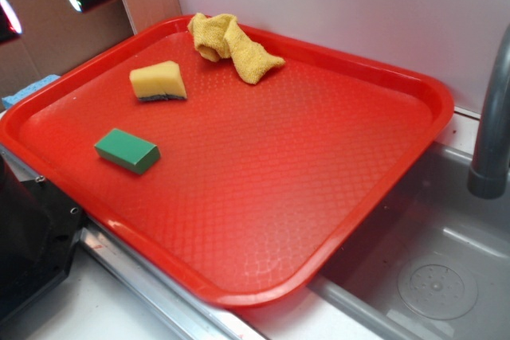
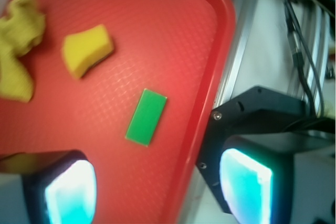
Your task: Grab the green block.
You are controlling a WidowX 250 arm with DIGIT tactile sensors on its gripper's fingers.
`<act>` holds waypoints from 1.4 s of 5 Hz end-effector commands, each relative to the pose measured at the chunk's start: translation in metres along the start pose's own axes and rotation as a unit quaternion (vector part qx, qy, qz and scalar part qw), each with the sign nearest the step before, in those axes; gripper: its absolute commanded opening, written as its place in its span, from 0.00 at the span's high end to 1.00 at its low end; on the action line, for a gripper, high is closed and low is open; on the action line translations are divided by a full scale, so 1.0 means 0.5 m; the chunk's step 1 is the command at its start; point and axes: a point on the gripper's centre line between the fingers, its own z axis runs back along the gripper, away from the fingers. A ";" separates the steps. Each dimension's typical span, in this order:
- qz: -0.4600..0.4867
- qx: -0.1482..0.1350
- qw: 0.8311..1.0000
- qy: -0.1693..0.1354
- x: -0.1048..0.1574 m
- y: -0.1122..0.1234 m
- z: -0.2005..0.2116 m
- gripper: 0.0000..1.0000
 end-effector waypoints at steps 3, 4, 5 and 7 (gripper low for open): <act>0.104 0.037 0.993 -0.052 0.016 -0.018 -0.189 0.00; 0.098 0.053 0.991 -0.076 0.010 -0.020 -0.242 0.00; 0.088 0.058 0.991 -0.088 0.002 -0.016 -0.268 0.00; 0.084 0.042 0.991 -0.100 -0.013 -0.005 -0.272 1.00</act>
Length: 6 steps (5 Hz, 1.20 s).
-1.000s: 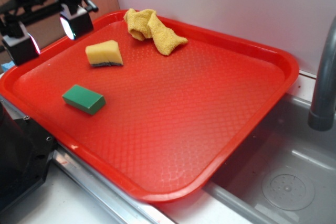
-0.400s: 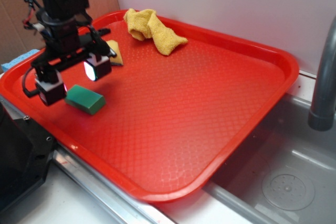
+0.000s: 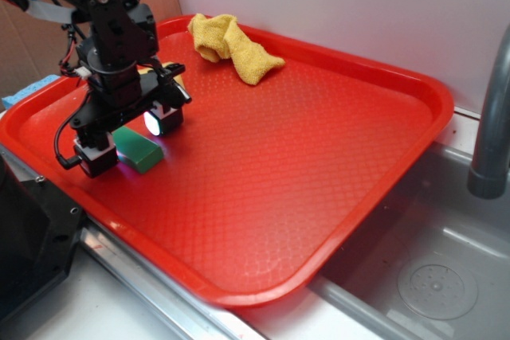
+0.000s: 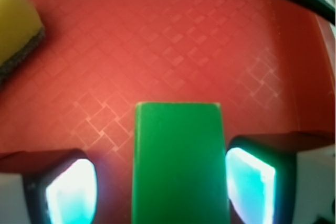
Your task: Grab the green block.
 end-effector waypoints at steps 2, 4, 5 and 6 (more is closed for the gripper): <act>-0.050 -0.005 0.999 0.016 0.014 0.017 0.038 1.00; -0.281 -0.016 0.957 0.072 0.048 -0.026 0.165 1.00; -0.398 -0.020 0.916 0.052 0.027 -0.034 0.220 1.00; -0.508 -0.049 0.856 0.084 0.023 -0.036 0.268 1.00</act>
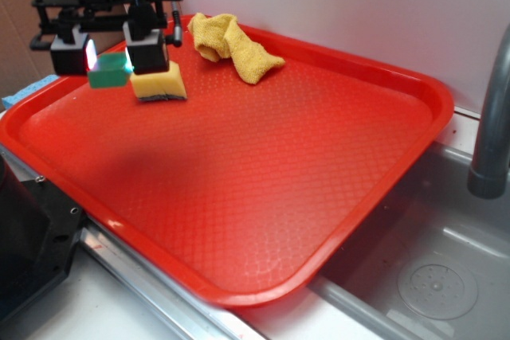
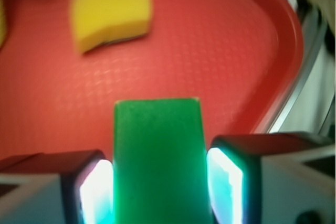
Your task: Grab the green block.
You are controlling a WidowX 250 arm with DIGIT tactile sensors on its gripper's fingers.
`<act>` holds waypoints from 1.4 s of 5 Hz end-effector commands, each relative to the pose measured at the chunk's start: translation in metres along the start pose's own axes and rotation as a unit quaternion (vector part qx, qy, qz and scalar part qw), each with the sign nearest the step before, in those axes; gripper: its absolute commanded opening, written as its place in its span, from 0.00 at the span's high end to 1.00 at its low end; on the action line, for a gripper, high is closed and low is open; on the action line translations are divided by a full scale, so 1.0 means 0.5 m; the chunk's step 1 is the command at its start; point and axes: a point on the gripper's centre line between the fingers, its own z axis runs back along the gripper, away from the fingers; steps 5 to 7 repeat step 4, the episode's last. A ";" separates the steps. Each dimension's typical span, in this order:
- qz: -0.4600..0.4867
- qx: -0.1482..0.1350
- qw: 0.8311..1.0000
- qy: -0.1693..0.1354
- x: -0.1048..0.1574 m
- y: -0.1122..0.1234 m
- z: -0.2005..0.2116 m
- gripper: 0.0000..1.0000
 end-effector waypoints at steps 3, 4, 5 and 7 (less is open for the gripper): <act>-0.252 -0.125 0.960 -0.019 0.031 0.003 0.176 1.00; -0.209 -0.114 0.971 -0.034 0.041 0.012 0.165 1.00; -0.209 -0.114 0.971 -0.034 0.041 0.012 0.165 1.00; -0.209 -0.114 0.971 -0.034 0.041 0.012 0.165 1.00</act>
